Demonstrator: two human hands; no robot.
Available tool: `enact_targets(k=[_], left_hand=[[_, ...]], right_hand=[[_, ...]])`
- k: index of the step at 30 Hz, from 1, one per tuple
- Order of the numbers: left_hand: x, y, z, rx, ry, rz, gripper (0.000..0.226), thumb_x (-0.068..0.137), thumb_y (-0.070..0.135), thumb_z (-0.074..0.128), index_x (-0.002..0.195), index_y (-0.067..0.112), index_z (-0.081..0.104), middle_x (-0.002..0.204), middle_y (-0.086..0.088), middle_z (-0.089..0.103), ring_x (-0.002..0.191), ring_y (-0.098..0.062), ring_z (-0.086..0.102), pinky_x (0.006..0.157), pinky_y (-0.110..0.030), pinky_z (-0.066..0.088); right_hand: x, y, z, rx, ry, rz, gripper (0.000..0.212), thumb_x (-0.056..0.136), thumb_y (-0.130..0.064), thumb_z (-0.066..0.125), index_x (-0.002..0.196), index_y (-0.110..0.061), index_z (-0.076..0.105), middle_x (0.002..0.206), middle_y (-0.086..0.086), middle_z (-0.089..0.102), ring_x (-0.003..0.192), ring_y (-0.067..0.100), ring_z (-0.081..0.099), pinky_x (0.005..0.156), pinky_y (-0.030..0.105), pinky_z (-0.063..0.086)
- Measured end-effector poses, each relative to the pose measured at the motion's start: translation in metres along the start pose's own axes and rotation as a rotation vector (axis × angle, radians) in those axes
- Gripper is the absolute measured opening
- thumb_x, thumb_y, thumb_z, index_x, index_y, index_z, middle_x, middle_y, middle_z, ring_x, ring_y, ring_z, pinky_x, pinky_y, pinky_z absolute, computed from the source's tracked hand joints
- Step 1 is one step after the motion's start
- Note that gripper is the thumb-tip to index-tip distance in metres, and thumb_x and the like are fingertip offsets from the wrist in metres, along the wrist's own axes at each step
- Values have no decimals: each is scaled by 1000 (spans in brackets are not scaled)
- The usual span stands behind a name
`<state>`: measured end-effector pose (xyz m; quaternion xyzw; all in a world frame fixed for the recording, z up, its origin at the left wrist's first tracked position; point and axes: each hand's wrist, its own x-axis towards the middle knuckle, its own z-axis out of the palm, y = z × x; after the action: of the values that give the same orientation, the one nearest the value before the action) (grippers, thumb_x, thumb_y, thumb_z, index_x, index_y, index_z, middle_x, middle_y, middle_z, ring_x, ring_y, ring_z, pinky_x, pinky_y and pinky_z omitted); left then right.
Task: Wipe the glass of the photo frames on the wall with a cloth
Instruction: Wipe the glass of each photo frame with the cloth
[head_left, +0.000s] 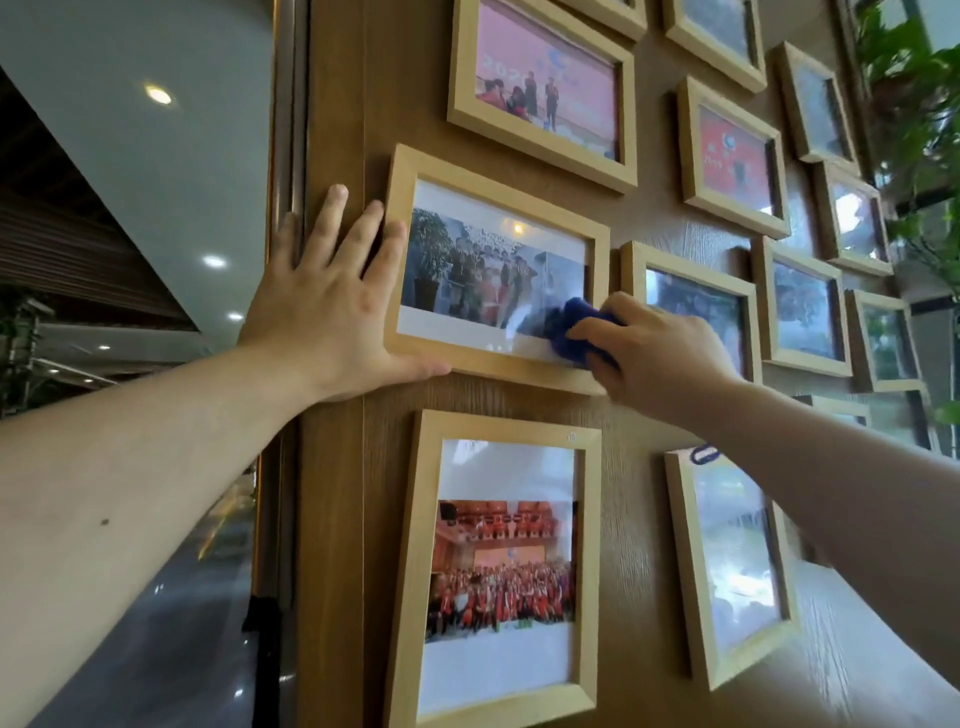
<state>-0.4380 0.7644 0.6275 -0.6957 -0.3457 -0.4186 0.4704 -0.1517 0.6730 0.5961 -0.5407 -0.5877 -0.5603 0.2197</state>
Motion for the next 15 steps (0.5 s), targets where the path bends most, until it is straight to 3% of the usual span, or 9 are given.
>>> enact_targets(k=[4,10,15], left_hand=[[-14,4,-3,7,45,86,118,66,95,14,151,15,2,161,-18,0,148,-31,-7,115,-59,-6],[-72,32,10,19,40,478,103,83,80,26,149,1,18,159,-22,12,148,-33,8,117,-59,14],[-96,39,10,59,-112,465,109,78,85,26,147,1,26,157,-21,23,146,-33,19,118,-54,18]], right_hand=[[-32,-9,-6,126,89,129,32,90,-29,54,120,-21,55,105,9,56,72,28,57,53,38,49],[-69,-69,-11,275,148,97,31,89,-29,57,119,-22,59,104,5,56,68,19,53,48,31,44],[-69,-113,0,362,107,12,32,92,-31,53,122,-20,57,105,7,56,76,20,55,51,37,51]])
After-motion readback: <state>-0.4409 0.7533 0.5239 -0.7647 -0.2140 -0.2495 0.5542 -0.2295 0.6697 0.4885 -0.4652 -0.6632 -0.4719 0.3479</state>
